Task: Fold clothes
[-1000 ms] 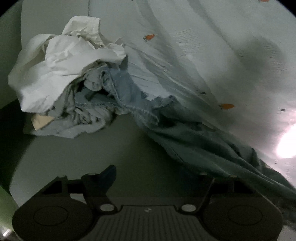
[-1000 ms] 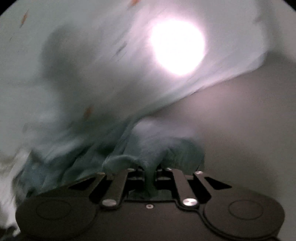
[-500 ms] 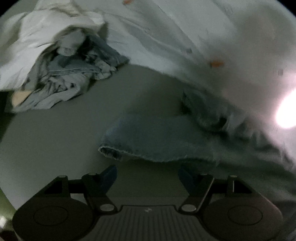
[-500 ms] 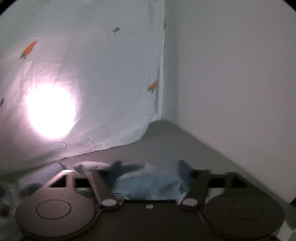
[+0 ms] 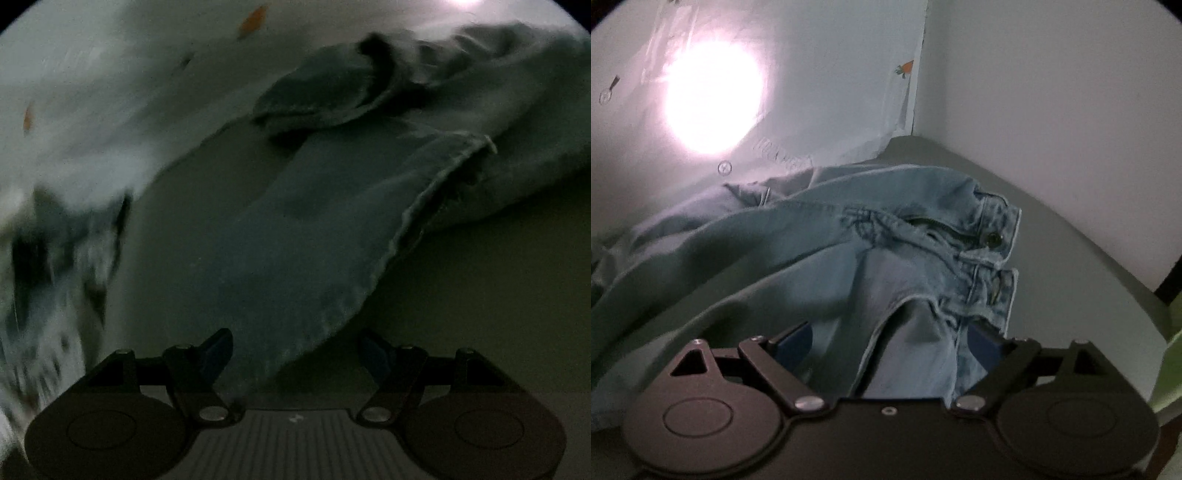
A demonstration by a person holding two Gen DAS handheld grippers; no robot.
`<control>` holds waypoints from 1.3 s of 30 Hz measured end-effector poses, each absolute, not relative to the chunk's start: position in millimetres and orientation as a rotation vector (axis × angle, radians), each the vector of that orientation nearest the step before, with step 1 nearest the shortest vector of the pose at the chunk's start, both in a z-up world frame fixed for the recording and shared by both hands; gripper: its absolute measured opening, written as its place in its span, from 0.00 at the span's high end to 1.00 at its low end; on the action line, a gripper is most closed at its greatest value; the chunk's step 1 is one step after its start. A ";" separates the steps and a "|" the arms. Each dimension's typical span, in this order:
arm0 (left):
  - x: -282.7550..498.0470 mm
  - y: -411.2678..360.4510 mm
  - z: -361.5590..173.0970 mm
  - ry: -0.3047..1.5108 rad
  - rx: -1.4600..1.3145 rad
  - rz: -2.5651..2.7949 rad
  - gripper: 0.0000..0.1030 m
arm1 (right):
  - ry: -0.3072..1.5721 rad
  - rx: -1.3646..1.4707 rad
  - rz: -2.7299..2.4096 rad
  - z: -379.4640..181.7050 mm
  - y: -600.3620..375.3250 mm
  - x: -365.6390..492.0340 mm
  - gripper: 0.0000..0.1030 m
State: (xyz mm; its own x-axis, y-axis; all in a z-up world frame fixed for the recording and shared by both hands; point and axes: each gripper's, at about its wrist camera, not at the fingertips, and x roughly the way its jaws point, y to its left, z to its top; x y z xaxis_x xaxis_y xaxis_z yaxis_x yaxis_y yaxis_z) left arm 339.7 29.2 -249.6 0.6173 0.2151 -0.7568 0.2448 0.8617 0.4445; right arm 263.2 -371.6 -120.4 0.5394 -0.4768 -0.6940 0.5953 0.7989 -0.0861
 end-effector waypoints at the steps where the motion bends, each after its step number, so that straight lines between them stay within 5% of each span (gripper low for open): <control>1: 342.9 30.0 -250.5 0.894 0.573 -0.032 0.26 | 0.776 0.167 -0.647 -120.4 -367.8 265.2 0.11; 9: 388.7 102.4 -199.9 0.684 0.342 0.072 0.27 | 0.781 0.170 -0.687 -120.7 -341.6 265.8 0.10; 21: 508.2 214.1 -200.9 0.744 0.054 0.360 0.27 | 0.784 0.165 -0.688 -108.8 -348.9 259.2 0.10; 24: 503.2 230.1 -173.6 0.688 -0.010 0.488 0.34 | 0.779 0.194 -0.709 -108.7 -359.7 255.2 0.10; 30: 455.8 274.5 -132.1 0.634 -0.427 0.448 0.31 | 0.772 0.355 -0.724 -118.1 -378.5 245.5 0.10; 39: 343.7 221.8 -175.0 0.795 -0.550 0.202 0.17 | 0.555 1.055 -0.742 -146.1 -414.3 187.7 0.12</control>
State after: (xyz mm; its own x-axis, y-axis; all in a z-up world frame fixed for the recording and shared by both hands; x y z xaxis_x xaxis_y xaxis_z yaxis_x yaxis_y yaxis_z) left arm 343.7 221.8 -175.0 0.6898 -0.0306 -0.7233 -0.3722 0.8420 -0.3906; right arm 187.7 -414.3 -146.1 0.6369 -0.2730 -0.7210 0.7687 0.2963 0.5668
